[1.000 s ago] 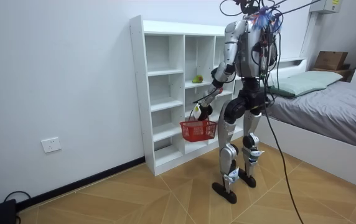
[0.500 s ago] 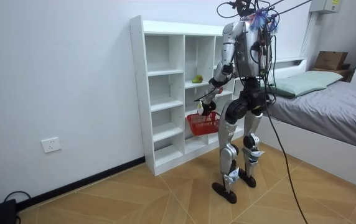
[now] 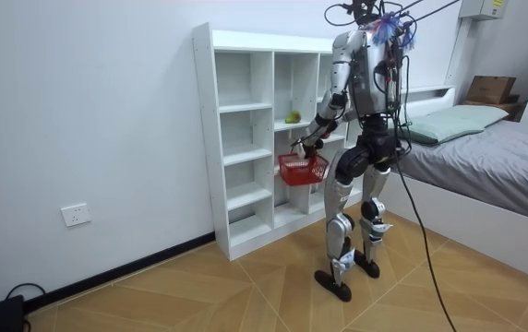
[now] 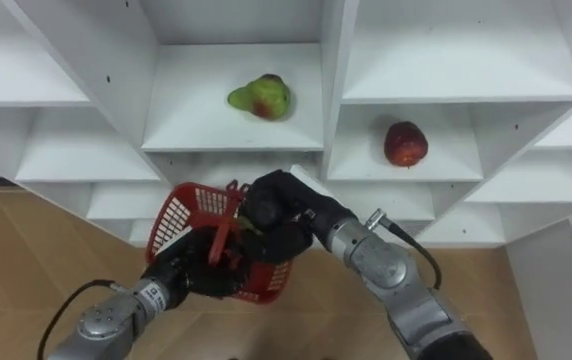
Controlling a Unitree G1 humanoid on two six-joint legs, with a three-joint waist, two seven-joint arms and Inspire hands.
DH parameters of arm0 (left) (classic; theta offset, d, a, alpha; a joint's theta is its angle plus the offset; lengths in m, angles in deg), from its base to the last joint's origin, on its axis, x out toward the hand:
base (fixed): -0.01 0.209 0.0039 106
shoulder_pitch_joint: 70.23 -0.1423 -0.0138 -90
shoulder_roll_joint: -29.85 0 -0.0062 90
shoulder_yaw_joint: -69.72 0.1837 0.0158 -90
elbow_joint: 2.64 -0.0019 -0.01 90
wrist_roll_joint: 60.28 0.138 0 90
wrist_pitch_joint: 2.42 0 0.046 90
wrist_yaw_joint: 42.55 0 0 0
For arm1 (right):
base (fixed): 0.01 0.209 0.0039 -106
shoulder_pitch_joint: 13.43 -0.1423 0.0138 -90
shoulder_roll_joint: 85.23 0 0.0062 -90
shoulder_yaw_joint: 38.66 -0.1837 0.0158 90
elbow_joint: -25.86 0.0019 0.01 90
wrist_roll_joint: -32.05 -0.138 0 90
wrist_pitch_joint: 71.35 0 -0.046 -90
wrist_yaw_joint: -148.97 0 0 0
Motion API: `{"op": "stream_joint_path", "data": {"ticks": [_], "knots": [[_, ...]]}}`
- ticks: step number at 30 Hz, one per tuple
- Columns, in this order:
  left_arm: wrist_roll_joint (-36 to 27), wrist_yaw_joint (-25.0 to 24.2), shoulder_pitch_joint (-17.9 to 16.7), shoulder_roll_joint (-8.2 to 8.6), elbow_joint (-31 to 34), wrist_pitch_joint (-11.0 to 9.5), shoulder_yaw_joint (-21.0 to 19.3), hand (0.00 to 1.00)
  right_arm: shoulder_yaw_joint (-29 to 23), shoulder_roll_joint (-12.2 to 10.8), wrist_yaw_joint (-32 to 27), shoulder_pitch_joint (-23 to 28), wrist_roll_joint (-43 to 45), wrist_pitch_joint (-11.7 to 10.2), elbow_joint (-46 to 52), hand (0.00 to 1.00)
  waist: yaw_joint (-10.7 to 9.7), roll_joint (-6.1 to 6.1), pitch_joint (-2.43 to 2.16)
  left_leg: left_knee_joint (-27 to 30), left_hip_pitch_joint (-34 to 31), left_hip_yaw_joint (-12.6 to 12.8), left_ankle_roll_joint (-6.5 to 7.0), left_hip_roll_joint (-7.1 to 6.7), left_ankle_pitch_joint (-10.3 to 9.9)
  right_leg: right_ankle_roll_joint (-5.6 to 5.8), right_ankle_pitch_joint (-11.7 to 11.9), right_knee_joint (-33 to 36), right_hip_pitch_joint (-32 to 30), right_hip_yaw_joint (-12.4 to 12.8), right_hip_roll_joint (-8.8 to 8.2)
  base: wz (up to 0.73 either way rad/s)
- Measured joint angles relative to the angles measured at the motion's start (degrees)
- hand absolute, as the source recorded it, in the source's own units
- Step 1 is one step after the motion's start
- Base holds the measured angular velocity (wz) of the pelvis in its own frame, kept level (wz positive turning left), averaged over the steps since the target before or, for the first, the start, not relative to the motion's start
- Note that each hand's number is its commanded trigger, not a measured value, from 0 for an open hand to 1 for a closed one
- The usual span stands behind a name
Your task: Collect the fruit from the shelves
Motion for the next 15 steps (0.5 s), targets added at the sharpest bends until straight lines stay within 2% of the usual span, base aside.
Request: {"op": "stream_joint_path", "data": {"ticks": [5,12,15], "knots": [[-2.8,-1.4,0.0,-0.1,3.8,0.0,0.3,1.0,0.0,0.0,-0.9,-0.4,0.0,0.0,-0.7,1.0,0.1,0.0,0.0,0.7,-0.4,0.0,0.01,0.0,0.0,0.0,0.0,0.0,-0.1,0.0,-0.01,0.0],[-6.7,-3.2,-0.1,-0.42,5.1,0.0,0.5,1.0,-0.1,-0.7,-1.4,-0.7,-0.1,-0.1,-0.7,1.0,-0.2,0.01,-0.02,1.0,-0.4,0.0,0.01,0.02,0.0,0.0,0.0,0.2,0.0,0.0,0.0,0.0],[-7.2,-3.3,-0.8,-1.09,7.2,0.0,0.5,1.0,-0.2,-0.8,-1.4,-0.7,-0.7,-0.9,-0.4,1.0,-0.3,0.02,-0.04,1.1,-0.4,0.0,0.01,0.06,0.0,-0.01,0.0,0.3,0.0,0.0,0.0,0.0]]}}
